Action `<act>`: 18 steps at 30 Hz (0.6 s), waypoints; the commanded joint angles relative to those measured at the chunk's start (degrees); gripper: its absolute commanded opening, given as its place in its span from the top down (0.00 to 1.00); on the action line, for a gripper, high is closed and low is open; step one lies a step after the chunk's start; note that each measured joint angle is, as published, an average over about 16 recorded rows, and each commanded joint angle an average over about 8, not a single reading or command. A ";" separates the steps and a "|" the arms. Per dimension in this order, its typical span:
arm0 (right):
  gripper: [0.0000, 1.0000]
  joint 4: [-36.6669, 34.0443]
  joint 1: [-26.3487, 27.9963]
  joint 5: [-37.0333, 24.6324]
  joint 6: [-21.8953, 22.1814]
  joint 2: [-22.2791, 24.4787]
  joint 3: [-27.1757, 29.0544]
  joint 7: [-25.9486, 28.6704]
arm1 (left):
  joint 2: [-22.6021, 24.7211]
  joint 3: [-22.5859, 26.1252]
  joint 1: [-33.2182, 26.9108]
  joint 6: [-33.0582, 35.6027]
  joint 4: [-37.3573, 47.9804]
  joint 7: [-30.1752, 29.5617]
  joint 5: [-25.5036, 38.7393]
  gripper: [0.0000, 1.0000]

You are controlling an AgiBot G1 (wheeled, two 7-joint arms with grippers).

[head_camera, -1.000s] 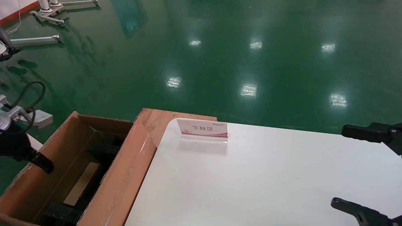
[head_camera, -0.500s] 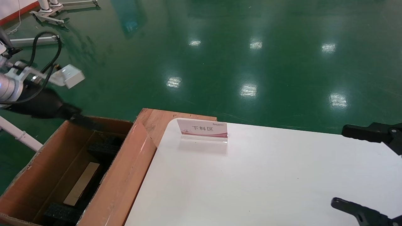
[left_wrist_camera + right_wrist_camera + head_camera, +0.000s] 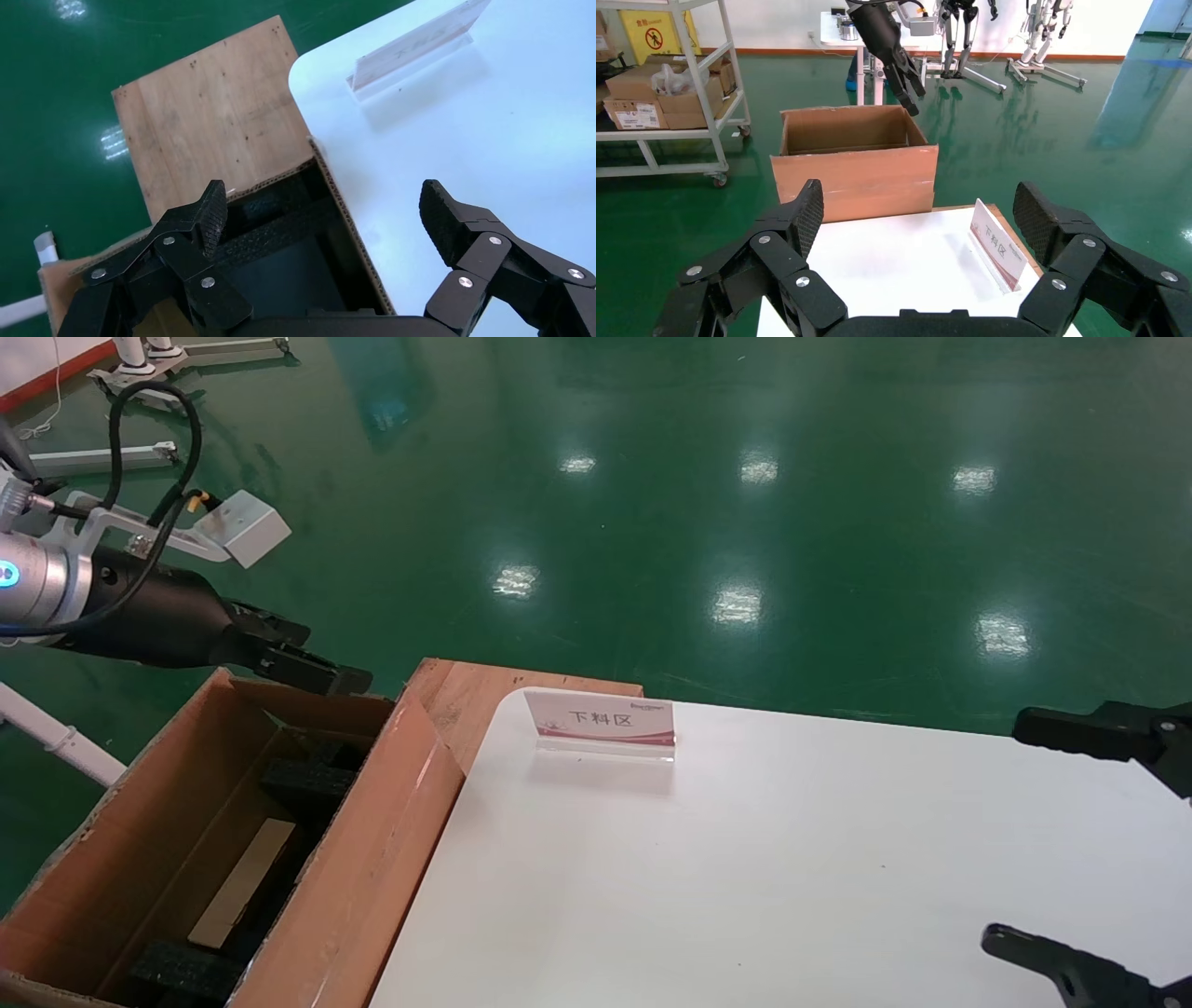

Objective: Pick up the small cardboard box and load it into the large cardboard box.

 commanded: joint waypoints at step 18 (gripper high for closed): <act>0.00 -0.04 0.02 0.03 0.00 0.00 -0.05 -0.03 | 2.00 -20.75 15.88 5.32 -1.63 7.81 -3.18 0.00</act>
